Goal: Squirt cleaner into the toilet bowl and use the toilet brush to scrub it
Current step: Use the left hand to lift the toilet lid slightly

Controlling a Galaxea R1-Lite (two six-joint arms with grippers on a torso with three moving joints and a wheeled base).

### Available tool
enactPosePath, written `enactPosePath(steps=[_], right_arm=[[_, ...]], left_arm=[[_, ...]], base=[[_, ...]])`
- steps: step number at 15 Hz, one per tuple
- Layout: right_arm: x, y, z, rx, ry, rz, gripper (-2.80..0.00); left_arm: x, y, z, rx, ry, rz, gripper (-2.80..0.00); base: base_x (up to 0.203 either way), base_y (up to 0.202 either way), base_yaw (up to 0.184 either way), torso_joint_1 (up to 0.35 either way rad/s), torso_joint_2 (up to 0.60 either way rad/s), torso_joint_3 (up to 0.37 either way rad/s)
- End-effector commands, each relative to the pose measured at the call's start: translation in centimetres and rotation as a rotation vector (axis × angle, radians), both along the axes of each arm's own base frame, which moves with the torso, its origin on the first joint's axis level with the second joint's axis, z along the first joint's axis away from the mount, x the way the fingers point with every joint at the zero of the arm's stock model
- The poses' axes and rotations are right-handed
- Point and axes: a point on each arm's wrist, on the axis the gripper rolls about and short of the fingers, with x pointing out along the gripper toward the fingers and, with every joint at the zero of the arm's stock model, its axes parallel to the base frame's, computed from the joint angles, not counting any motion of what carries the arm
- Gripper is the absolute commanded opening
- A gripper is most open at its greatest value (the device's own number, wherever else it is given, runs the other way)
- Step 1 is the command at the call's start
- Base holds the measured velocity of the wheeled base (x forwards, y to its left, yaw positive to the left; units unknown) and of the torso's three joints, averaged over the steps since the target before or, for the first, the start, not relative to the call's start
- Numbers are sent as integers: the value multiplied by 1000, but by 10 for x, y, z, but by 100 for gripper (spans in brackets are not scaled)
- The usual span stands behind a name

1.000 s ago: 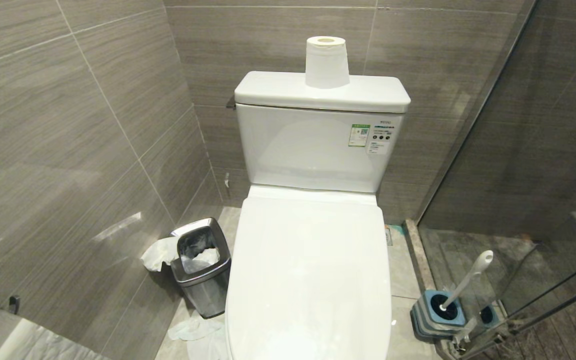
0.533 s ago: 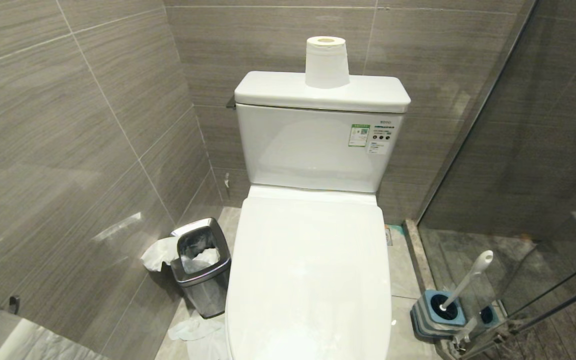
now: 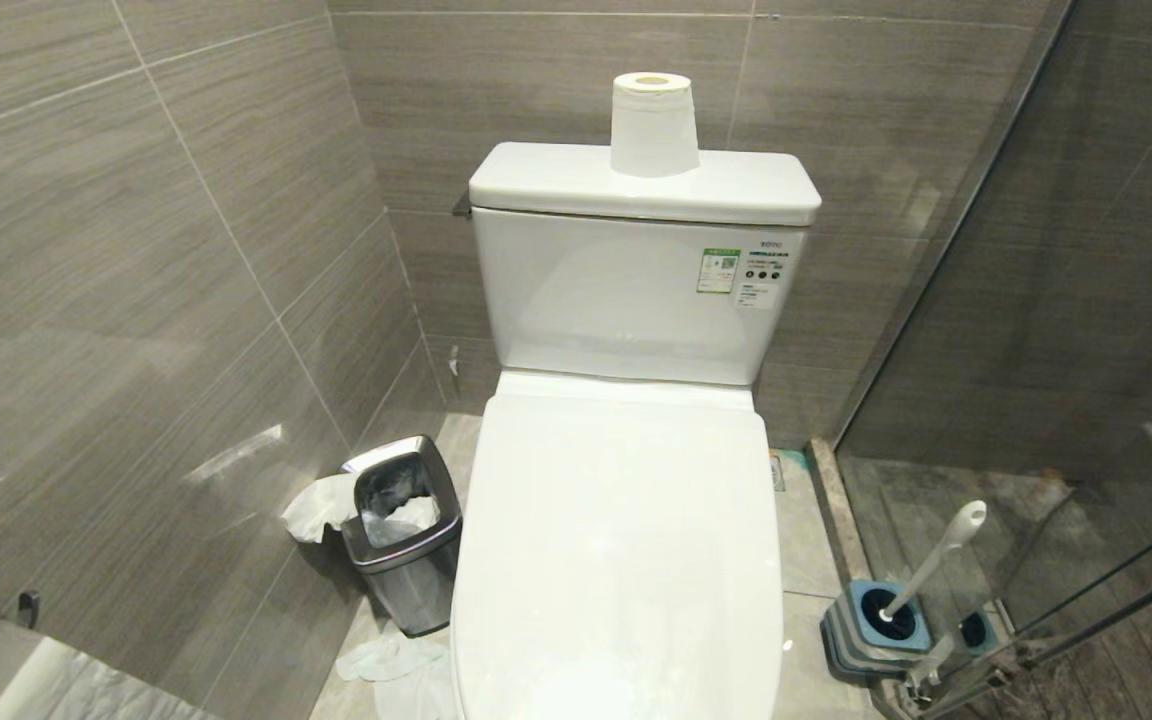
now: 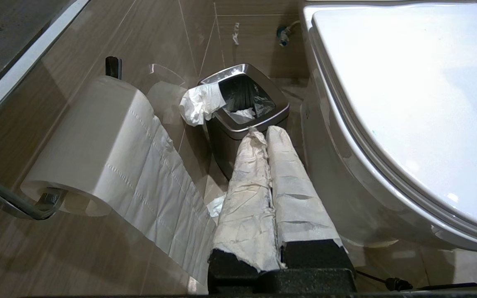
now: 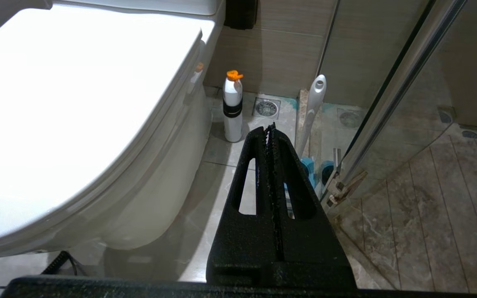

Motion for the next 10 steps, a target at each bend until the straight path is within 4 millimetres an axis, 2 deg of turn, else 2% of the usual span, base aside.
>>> enactPosePath(steps=[1,10], right_arm=[[0,0,0,2,2,1,-280],[0,0,0,2,3,-1,-280]], left_arm=[[0,0,0,0,3,0,-280],[-1,0,3,62,-10,-4,-280]], base=[[0,0,0,0,0,0],[0,0,0,0,0,0]])
